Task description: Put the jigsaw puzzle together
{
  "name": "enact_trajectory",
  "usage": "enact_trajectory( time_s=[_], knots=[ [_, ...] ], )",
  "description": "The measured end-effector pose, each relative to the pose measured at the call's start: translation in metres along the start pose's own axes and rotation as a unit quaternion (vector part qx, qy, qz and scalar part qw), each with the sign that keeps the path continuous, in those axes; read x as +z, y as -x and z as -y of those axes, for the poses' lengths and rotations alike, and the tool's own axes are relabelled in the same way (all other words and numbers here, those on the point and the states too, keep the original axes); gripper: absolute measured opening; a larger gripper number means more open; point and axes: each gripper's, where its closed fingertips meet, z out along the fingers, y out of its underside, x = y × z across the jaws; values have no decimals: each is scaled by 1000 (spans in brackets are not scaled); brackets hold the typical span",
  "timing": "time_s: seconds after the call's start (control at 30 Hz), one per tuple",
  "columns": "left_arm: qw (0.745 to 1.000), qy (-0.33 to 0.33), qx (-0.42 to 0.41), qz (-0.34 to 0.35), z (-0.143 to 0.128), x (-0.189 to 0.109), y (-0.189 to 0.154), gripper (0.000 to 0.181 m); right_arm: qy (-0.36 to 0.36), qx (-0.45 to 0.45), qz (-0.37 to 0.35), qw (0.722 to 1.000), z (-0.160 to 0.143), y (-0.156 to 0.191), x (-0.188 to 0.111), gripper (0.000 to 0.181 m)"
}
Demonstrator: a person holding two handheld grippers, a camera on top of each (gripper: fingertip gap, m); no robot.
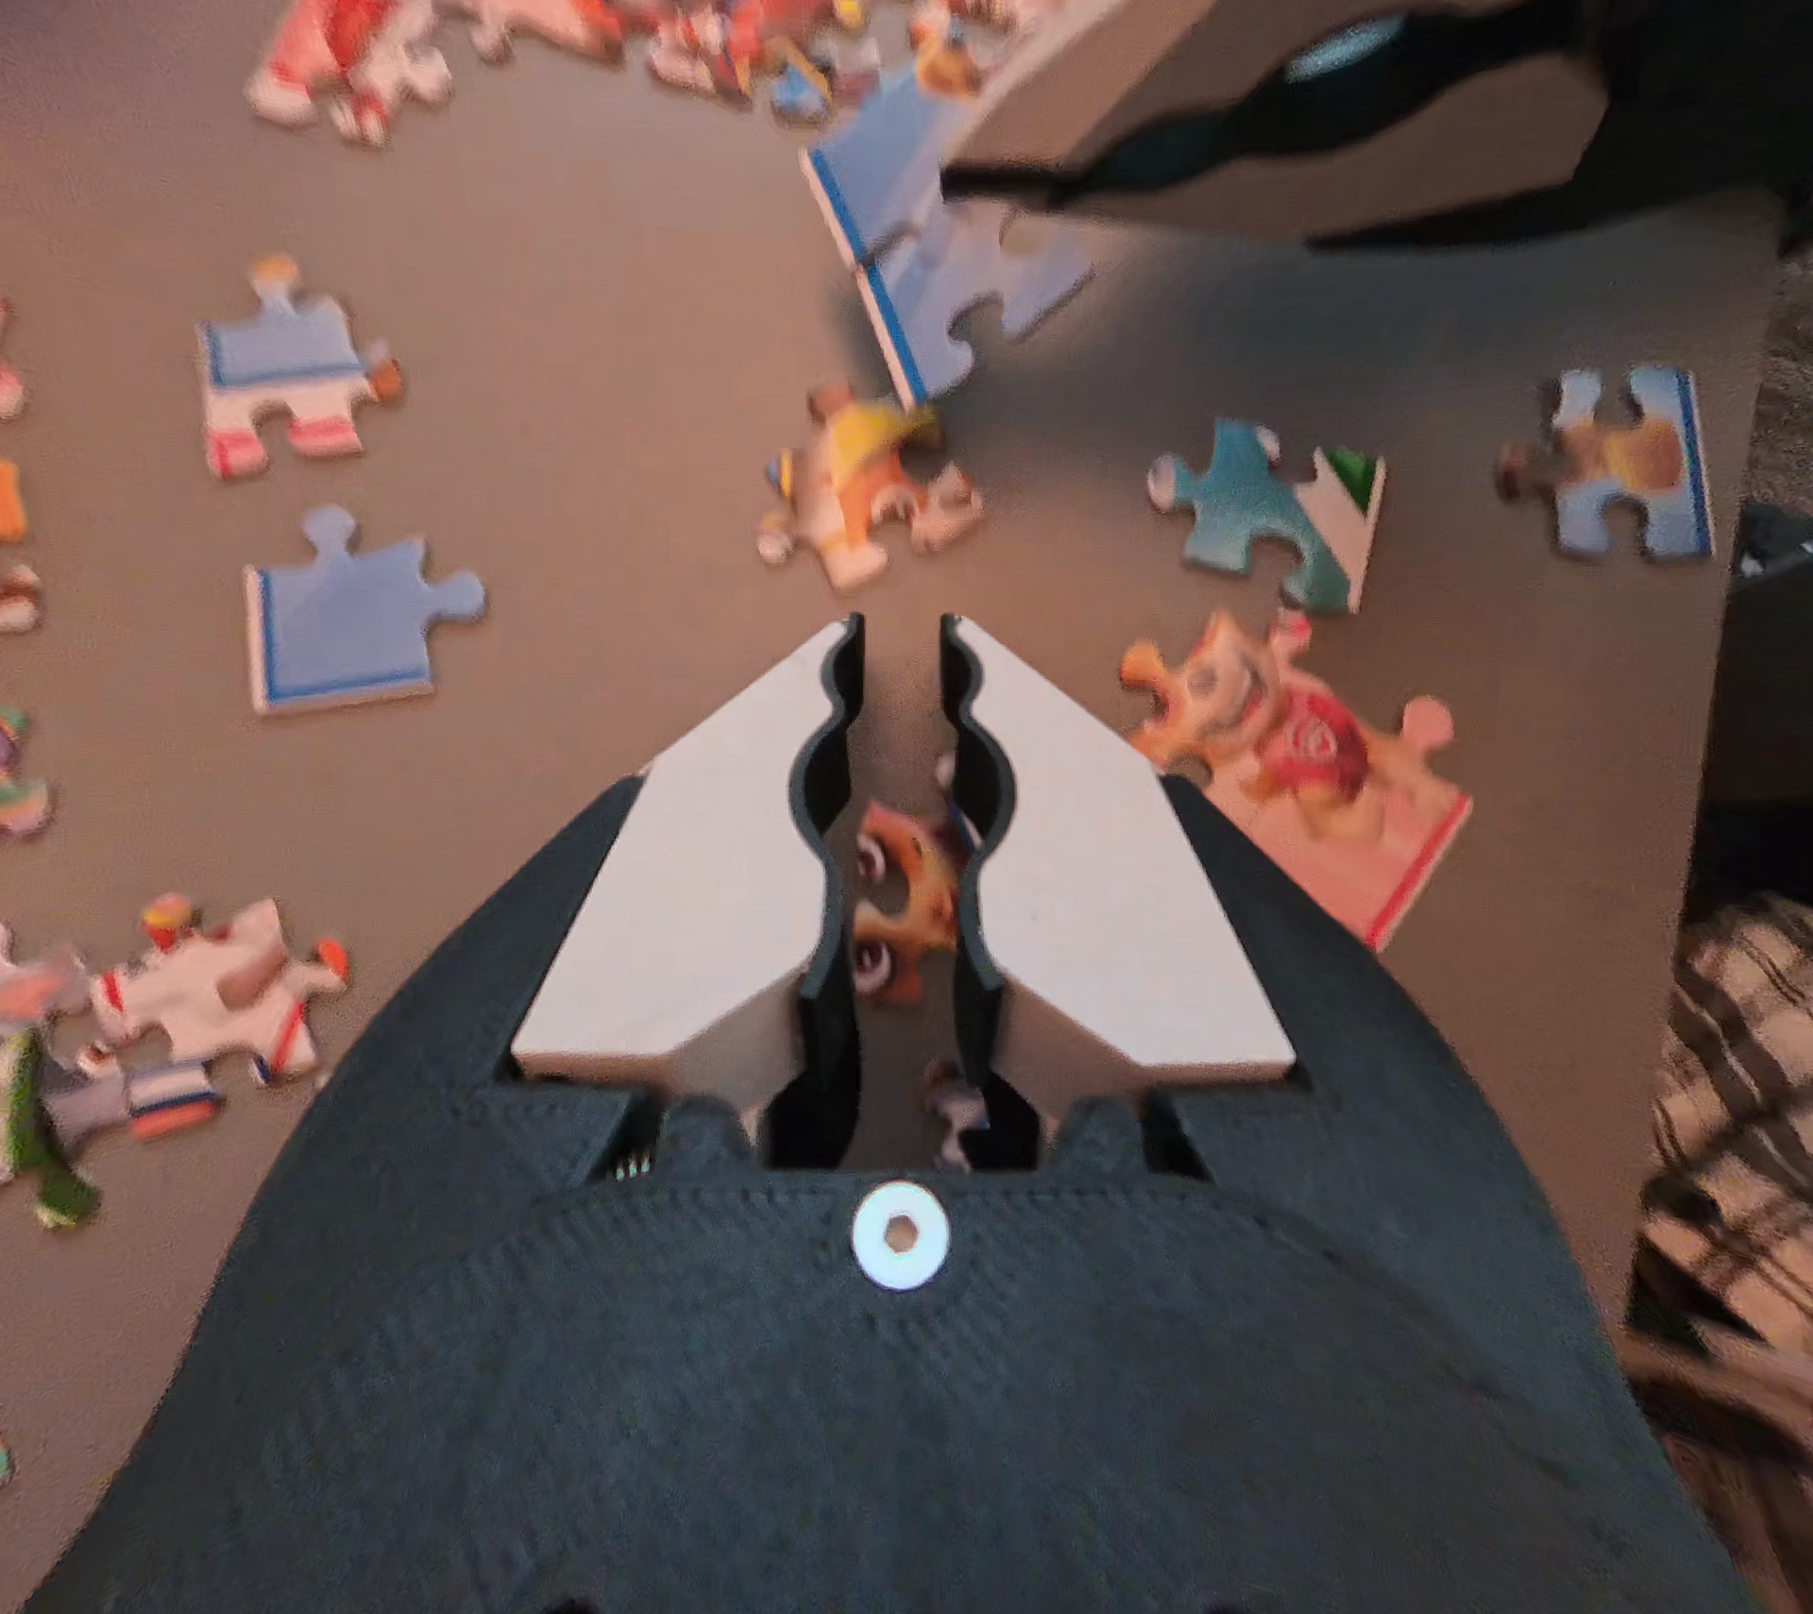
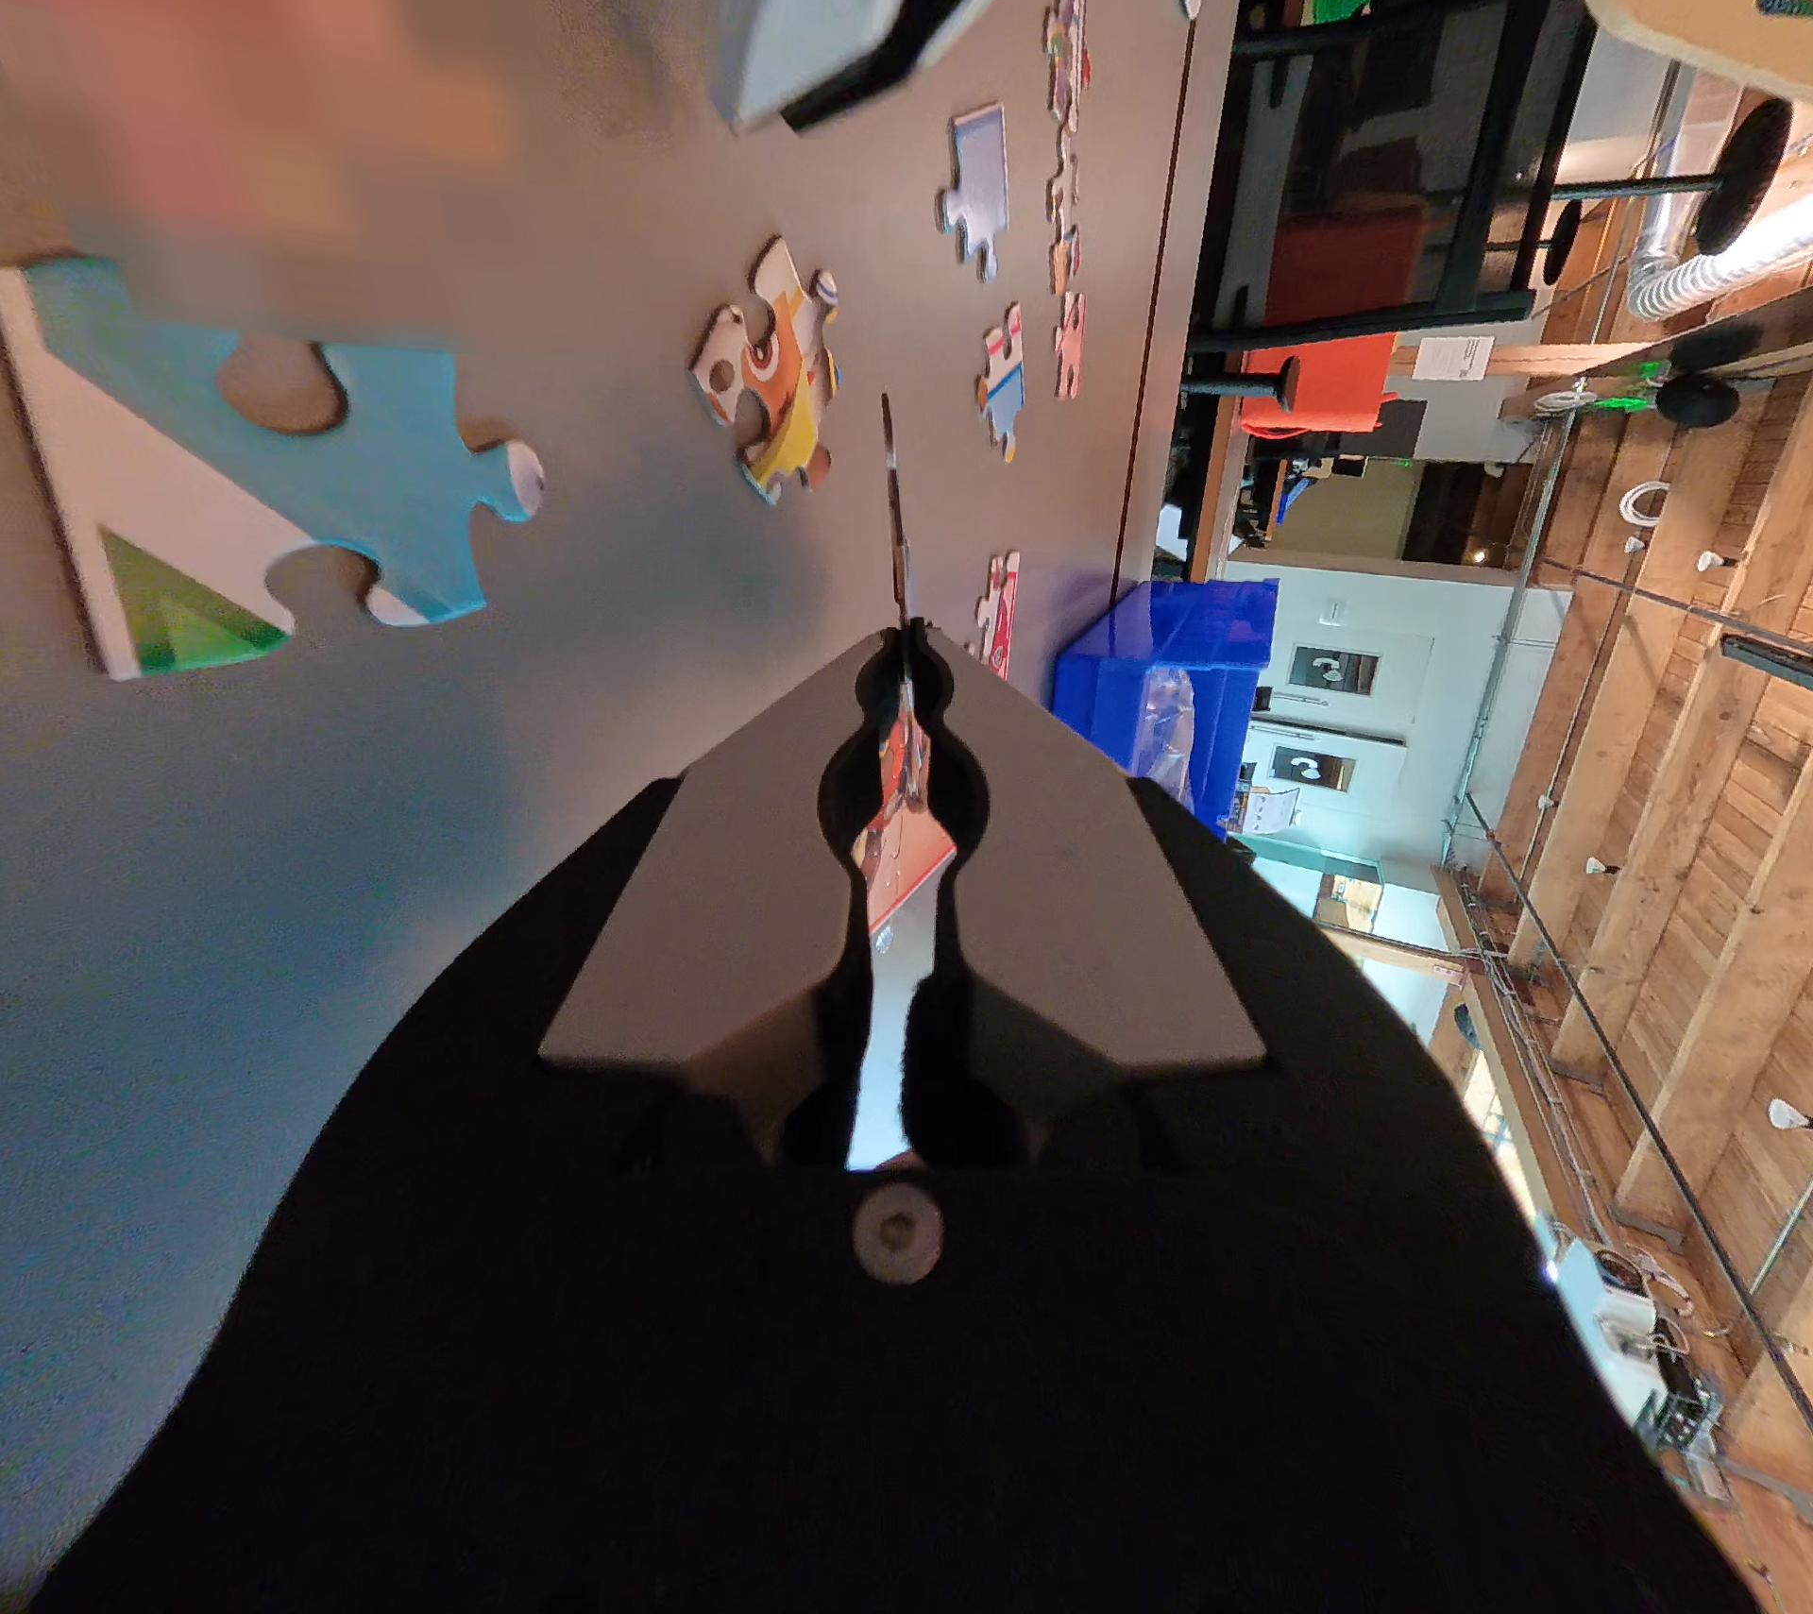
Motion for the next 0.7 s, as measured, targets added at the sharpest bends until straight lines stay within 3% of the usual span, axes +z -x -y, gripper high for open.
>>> enact_trajectory(
  time_s=[0.07, 0.17, 0.27, 0.43, 0.7],
  knots=[
    [1000, -22, 2, 10, 19, 8, 5, 16, 4, 5, 1, 1000, -6, 0, 0, 0],
    [1000, 7, -5, 1, 22, 31, 8, 21, 9, 9, 4, 1000, -15, 0, 0, 0],
    [1000, 7, -11, 1, 27, 38, 14, 12, 10, 9, 9, 1000, -18, 1, 1, 0],
    [1000, 11, -7, -1, 19, 32, 15, 5, 1, 0, 10, 1000, -14, -1, 3, 0],
    [999, 38, -12, 1, -15, 2, 10, 0, -21, -26, 15, 999, 3, 1, 10, 0]
  ],
)
